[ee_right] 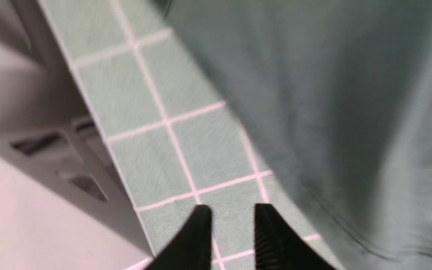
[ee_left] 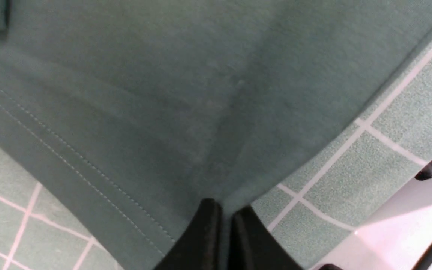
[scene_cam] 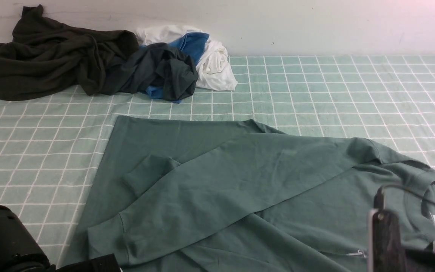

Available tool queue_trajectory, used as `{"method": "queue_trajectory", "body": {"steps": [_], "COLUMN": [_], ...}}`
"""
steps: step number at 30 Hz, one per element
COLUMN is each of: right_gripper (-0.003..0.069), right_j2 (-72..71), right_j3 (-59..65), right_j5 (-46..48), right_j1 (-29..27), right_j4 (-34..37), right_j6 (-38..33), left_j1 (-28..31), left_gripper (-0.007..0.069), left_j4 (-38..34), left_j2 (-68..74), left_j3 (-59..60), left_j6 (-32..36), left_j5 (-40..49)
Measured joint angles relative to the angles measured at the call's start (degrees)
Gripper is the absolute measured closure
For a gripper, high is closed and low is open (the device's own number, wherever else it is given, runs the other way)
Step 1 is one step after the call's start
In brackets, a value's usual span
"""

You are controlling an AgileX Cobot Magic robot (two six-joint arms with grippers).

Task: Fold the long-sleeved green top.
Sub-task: Use both arms simultaneously to clamp the lower edge of the clothing fabric

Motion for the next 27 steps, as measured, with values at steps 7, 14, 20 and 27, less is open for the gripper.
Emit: {"method": "queue_trajectory", "body": {"steps": [7,14,20,27], "right_gripper": [0.0239,0.0263,0.0378,0.0563], "right_j2": [6.8,11.2,11.3,11.3], "right_j3": [8.0,9.4,9.4,9.4], "right_j5": [-16.3,-25.4,-26.3,-26.6], "right_j1": [2.3,3.2,3.2,3.2], "right_j4": [-6.1,-13.2,-14.0,-14.0], "right_j6": [-0.2,3.5,4.3,4.4], "left_j1": [0.0,0.0,0.0,0.0], "left_gripper": [0.0618,0.0618,0.0618,0.0618], "left_j4": [-0.3,-0.3,-0.3,-0.4], "left_j2": [0.0,0.0,0.0,0.0], "left_j3": [0.0,0.0,0.0,0.0], "left_j6": [0.0,0.0,0.0,0.0], "left_j5": [-0.1,-0.1,-0.1,-0.6]}}
